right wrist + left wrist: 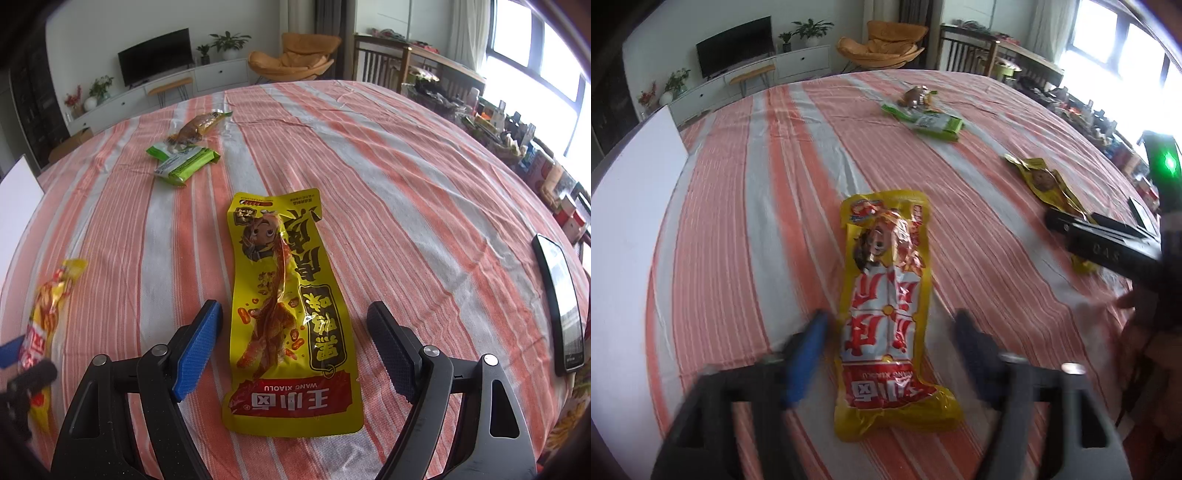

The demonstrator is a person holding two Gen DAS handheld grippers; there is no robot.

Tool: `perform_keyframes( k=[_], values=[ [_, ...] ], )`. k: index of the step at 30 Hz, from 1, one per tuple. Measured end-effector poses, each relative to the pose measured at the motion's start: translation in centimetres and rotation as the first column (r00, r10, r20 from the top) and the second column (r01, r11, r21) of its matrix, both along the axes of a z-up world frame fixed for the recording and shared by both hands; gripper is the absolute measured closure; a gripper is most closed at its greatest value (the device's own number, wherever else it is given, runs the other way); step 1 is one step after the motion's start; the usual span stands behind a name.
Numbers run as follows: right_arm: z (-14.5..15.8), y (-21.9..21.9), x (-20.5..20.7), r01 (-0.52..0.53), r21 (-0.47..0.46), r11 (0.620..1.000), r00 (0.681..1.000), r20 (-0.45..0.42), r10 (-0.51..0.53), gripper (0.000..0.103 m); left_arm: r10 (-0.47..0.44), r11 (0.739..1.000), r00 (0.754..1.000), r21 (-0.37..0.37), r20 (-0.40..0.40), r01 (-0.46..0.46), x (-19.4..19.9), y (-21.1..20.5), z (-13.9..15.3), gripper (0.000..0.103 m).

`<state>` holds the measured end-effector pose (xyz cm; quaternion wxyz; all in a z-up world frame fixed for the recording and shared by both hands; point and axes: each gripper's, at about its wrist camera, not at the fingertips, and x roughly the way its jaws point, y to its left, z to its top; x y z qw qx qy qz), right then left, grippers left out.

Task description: Organize snacks

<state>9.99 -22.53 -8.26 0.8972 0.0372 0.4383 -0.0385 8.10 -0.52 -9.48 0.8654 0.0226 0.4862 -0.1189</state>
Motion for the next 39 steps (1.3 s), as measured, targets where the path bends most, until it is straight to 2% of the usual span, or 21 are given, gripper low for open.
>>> perform_keyframes(
  k=[1, 6, 39],
  values=[
    [0.02, -0.03, 0.0, 0.0, 0.0, 1.0, 1.0, 0.0, 0.0, 0.02, 0.005, 1.0, 1.0, 0.009, 0.007, -0.005, -0.05, 0.05, -0.2, 0.005],
    [0.04, -0.05, 0.0, 0.0, 0.001, 1.0, 1.0, 0.0, 0.0, 0.02, 0.017, 0.999, 0.998, 0.047, 0.063, -0.02, 0.33, -0.19, -0.89, 0.001],
    [0.05, -0.08, -0.03, -0.002, 0.002, 1.0, 1.0, 0.0, 0.002, 0.02, 0.026, 0.999, 0.997, 0.043, 0.075, -0.029, 0.41, -0.12, -0.95, 0.0]
  ],
)
